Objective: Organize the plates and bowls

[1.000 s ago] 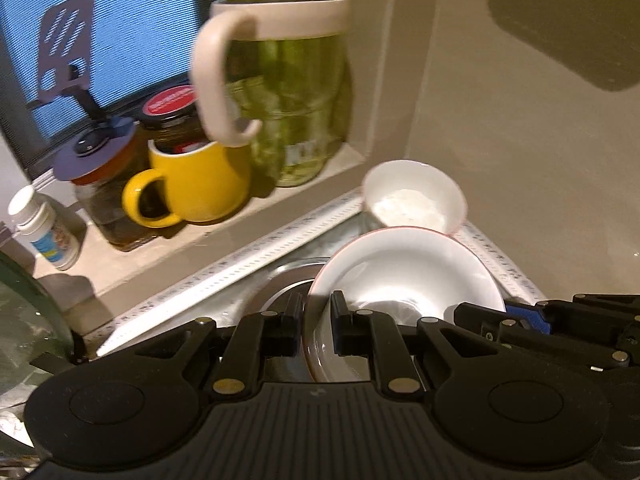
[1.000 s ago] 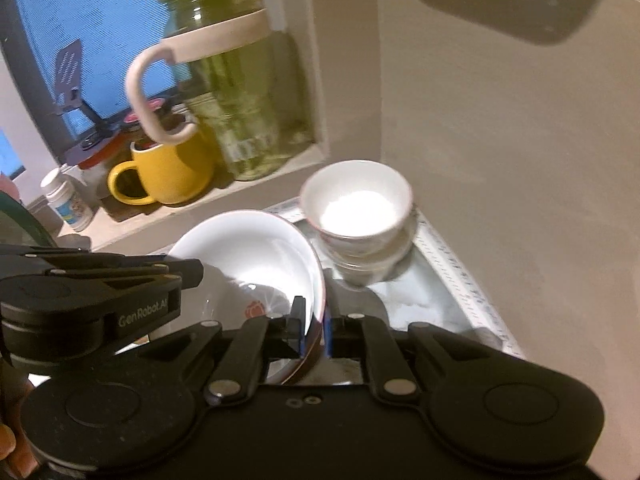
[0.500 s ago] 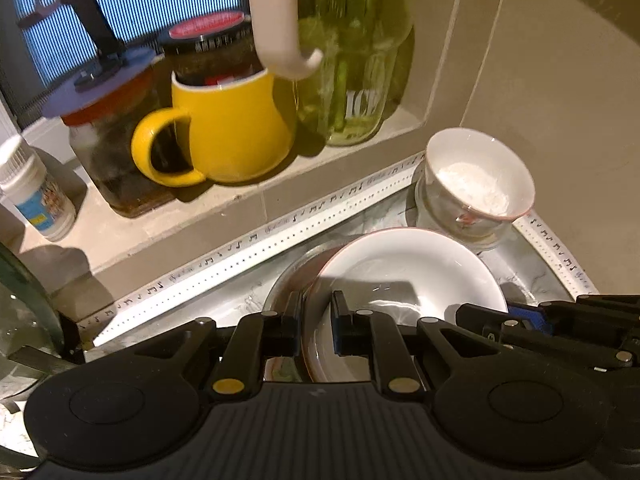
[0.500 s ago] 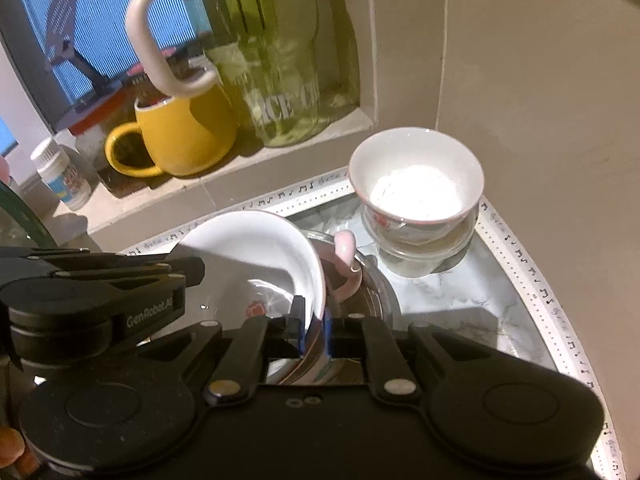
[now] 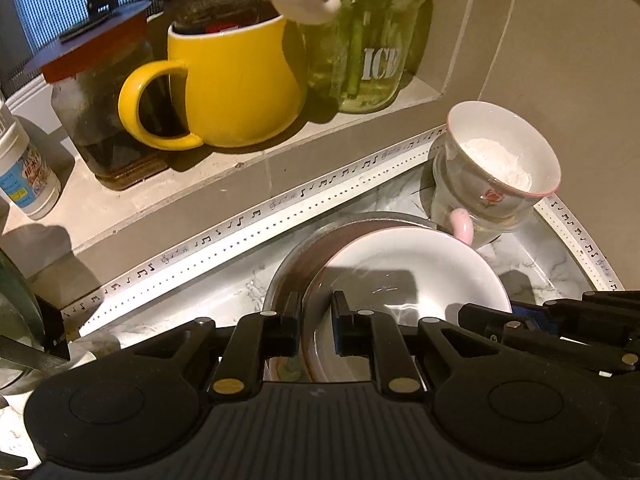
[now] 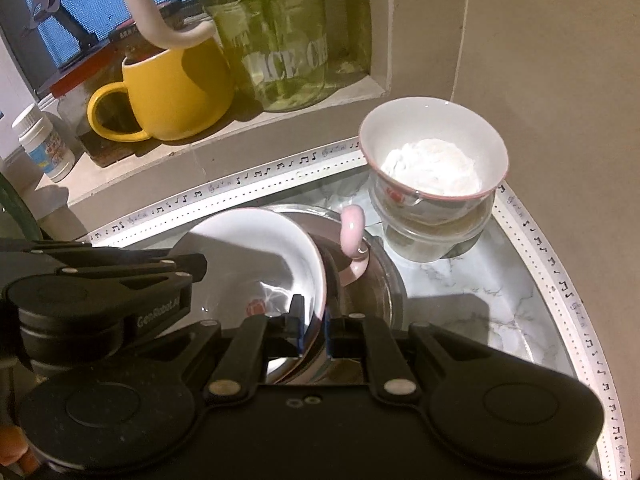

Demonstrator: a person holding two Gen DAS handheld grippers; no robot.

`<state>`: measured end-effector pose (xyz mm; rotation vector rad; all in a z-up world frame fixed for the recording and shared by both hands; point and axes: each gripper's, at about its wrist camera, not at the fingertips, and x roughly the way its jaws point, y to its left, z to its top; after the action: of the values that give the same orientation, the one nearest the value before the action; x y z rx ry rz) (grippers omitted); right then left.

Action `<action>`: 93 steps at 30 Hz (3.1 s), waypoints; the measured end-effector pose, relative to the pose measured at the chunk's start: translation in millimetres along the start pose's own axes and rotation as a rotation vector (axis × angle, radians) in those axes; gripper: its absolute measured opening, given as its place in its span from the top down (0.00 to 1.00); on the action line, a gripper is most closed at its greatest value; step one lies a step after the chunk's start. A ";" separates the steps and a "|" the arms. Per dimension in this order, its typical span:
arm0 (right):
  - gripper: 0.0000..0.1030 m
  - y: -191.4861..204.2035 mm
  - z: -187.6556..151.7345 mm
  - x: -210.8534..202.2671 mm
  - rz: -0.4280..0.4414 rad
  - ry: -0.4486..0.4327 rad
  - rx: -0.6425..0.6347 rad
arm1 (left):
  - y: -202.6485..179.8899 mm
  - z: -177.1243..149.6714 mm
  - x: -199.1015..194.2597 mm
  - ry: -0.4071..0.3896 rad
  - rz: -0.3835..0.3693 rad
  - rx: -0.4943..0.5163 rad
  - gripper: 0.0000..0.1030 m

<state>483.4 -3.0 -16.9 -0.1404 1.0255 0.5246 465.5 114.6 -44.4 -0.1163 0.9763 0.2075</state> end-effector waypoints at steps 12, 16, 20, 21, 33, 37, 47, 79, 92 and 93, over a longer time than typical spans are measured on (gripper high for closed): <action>0.89 -0.4 -2.3 10.6 0.009 0.014 0.000 | 1.3 -3.0 10.9 0.006 -0.002 -0.001 0.86; 0.88 -1.6 -2.4 13.7 0.014 0.023 0.004 | 2.1 -4.2 16.6 0.015 0.004 -0.005 0.86; 0.86 0.9 -2.0 13.0 0.019 0.020 -0.012 | 4.5 -5.5 20.6 0.023 0.002 -0.022 0.85; 0.85 1.8 -1.9 12.3 0.016 0.019 -0.018 | 5.2 -5.2 20.7 0.024 -0.001 -0.026 0.85; 0.69 1.0 -4.6 -6.0 0.048 -0.001 -0.034 | 9.7 -3.4 1.9 -0.019 -0.025 -0.043 0.85; 0.63 -0.4 -6.8 -20.7 0.067 -0.023 -0.040 | 10.0 -3.0 -7.5 -0.023 -0.031 -0.047 0.85; 0.54 -8.0 -18.1 -49.1 0.092 -0.051 -0.057 | 8.6 -10.9 -30.1 -0.030 -0.040 -0.030 0.84; 0.13 -66.5 -49.2 -12.0 0.096 -0.040 0.089 | 61.5 -22.1 -1.3 -0.031 -0.113 -0.325 0.22; 0.60 -77.7 -43.6 40.2 0.103 0.053 0.178 | 76.2 -27.7 11.0 -0.054 -0.109 -0.407 0.29; 0.63 -77.1 -43.0 42.9 0.109 0.059 0.184 | 76.1 -27.3 10.5 -0.056 -0.108 -0.407 0.30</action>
<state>504.4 -70.0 -85.4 0.0635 1.1381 0.5248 431.8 184.8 -68.6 -0.5316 0.8592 0.3068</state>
